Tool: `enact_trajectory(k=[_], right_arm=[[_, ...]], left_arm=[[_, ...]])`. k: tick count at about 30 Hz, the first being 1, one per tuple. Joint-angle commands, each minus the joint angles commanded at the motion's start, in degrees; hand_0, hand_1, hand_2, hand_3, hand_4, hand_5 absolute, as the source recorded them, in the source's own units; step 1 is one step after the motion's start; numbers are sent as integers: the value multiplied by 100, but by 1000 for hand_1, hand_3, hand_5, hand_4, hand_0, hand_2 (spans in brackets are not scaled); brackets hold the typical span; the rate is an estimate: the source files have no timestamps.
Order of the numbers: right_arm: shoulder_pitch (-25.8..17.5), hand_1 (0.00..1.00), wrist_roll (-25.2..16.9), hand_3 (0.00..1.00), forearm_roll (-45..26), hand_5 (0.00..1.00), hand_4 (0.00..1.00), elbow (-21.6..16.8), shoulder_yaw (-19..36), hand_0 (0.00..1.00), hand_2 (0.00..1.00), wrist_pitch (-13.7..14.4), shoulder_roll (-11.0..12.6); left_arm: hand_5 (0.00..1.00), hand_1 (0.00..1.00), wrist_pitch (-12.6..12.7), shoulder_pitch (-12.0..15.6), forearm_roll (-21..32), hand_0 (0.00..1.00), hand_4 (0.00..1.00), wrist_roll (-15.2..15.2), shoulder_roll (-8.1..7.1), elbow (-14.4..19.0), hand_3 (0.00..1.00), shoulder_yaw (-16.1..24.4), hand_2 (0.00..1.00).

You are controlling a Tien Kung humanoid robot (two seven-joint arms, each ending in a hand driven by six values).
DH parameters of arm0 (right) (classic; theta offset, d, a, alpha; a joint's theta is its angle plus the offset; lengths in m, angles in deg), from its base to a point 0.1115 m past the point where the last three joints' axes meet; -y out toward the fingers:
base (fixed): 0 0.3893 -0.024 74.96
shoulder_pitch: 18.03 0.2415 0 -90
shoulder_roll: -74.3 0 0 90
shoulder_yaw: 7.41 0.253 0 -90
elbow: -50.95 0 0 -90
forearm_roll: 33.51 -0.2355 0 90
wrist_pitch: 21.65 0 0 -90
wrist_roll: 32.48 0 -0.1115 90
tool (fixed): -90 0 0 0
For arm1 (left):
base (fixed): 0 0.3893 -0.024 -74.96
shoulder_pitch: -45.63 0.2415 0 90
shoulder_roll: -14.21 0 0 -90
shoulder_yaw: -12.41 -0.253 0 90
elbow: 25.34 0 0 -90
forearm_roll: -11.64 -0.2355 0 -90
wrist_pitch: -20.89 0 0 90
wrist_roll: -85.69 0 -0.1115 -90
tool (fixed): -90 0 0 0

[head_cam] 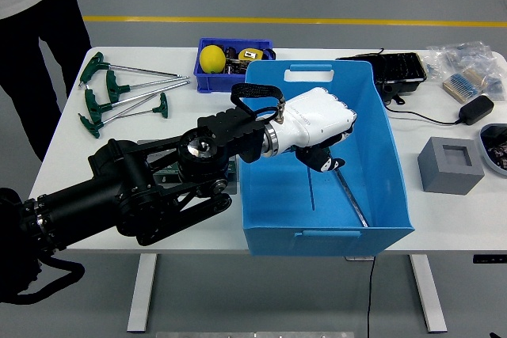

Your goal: Lift tool from toolbox,place it in box,lift tool from toolbox,place it in box

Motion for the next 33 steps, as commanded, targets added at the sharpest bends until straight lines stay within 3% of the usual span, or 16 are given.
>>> enact_trajectory(k=[4,5,10,11,16,17,18,22,23,24,28,29,33], right_arm=[[-7,669,25,666,108,816,928,0,92,735,719,3,3],[-7,669,27,666,122,817,929,0,101,735,719,2,2],[-14,669,23,666,133,817,929,0,106,735,719,-3,-16],[-18,669,19,666,122,816,929,0,96,735,719,-5,-21],[-31,669,21,666,124,816,929,0,95,735,719,-6,-30],[-32,669,20,666,119,816,929,0,93,735,719,-6,-29],[-33,669,22,666,118,816,929,0,95,735,719,-5,-27],[-20,669,23,666,89,816,929,0,93,735,719,3,-18],[-16,669,24,666,83,816,929,0,95,735,719,6,-18],[-13,669,22,666,62,816,929,0,85,735,719,8,-18],[-17,669,17,666,1,816,929,0,64,735,719,19,-23],[-22,669,15,666,-9,816,929,0,56,735,719,19,-24],[-33,669,14,666,-36,816,929,0,47,735,719,22,-31]], left_arm=[[448,174,11,20,206,248,891,-92,-24,-9,458,-16,263],[509,566,3,23,233,441,942,-100,-28,-4,568,-10,612],[509,566,-53,33,281,441,942,-132,-25,4,568,45,612],[479,804,-36,35,290,735,927,-144,-27,9,639,58,848],[479,804,104,46,305,735,927,-203,-41,55,639,185,848],[479,804,173,50,302,735,927,-218,-56,72,639,238,848],[472,886,237,54,299,833,926,-230,-69,84,705,290,948],[472,886,585,92,266,833,926,-250,-142,111,705,505,948],[556,880,670,109,258,841,945,-251,-167,119,735,569,935],[556,880,771,136,244,841,945,-245,-201,134,735,656,935],[556,880,1068,364,167,841,945,-157,-403,271,735,1211,935],[698,774,1101,484,118,744,974,-95,-459,331,736,1445,814],[698,774,1207,962,325,744,974,96,-580,531,736,2331,814]])
